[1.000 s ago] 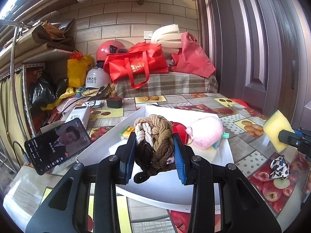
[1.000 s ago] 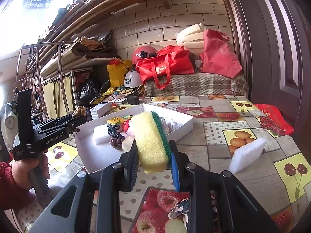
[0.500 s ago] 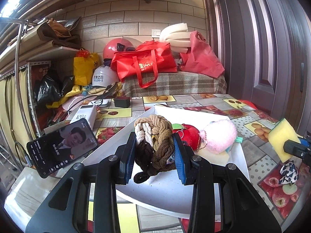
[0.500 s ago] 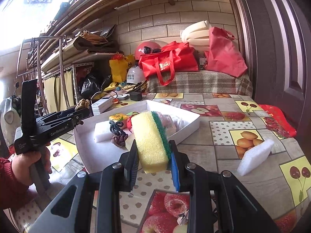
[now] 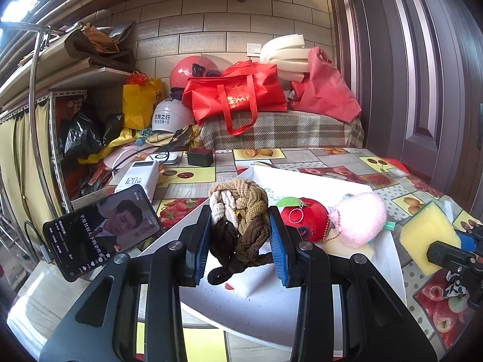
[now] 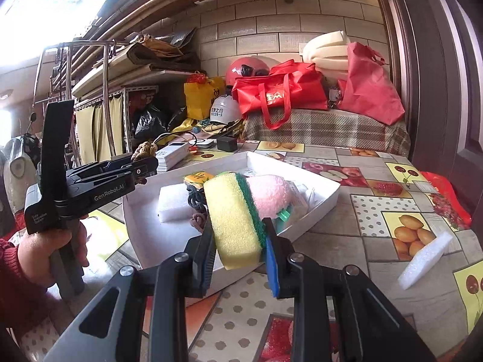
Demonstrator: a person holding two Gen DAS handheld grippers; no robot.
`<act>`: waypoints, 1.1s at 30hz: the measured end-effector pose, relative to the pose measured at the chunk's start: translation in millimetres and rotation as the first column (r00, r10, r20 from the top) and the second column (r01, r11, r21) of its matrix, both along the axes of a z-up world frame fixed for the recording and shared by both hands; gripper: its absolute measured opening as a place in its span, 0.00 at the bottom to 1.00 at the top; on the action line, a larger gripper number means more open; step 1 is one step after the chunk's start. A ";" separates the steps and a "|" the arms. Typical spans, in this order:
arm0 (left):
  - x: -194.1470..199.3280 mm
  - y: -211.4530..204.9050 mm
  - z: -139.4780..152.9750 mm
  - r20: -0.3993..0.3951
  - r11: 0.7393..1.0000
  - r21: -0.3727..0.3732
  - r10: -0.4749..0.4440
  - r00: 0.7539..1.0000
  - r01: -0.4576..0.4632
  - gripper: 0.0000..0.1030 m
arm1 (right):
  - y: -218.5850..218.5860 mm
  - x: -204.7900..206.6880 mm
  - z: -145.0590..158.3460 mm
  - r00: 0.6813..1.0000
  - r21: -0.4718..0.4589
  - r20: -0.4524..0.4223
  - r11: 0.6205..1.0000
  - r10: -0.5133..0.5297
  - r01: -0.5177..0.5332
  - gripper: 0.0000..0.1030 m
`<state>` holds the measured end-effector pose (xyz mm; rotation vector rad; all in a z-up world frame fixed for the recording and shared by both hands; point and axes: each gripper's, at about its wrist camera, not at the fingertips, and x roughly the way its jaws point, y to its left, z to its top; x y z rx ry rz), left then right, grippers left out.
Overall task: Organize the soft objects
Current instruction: 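Carry the rope toy and sponge over the white box with both tools, then lower the rope toy and sponge into the box and open both tools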
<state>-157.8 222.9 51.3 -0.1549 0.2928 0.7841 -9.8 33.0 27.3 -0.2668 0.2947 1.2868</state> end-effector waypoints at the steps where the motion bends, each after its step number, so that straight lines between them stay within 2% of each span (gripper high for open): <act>1: 0.1 0.8 -0.1 0.001 1.000 -0.001 0.002 1.000 -0.002 0.34 | 3.6 -0.2 -0.4 1.000 -0.007 0.001 1.000 0.003 -0.003 0.27; 7: 0.4 7.5 -0.8 0.005 1.000 -0.011 0.014 1.000 -0.014 0.34 | 17.8 -2.2 -1.1 1.000 -0.028 0.008 1.000 0.011 -0.010 0.27; 16: 0.9 23.3 -2.8 0.014 0.997 -0.063 0.040 0.999 -0.039 0.34 | 52.5 -2.6 -9.9 0.999 -0.152 0.011 0.988 0.040 -0.038 0.27; 23: 3.5 18.1 -0.6 0.006 0.999 -0.024 0.023 1.000 -0.023 0.35 | 86.0 14.4 -17.3 1.000 -0.234 0.017 0.972 -0.008 0.012 0.27; 28: 4.1 15.4 -0.6 0.001 1.000 -0.009 0.006 1.000 -0.006 0.35 | 105.0 39.4 -14.7 0.993 -0.237 0.043 0.964 -0.111 0.118 0.27; 30: 5.0 13.2 -0.2 0.001 1.000 0.004 -0.003 1.000 0.003 0.35 | 106.0 52.7 -12.6 0.989 -0.220 -0.001 0.965 -0.149 0.146 0.27; 33: 12.1 12.3 0.4 0.001 0.999 0.015 -0.032 0.999 0.032 0.35 | 97.6 54.0 -8.3 0.988 -0.160 -0.064 0.978 -0.143 0.131 0.27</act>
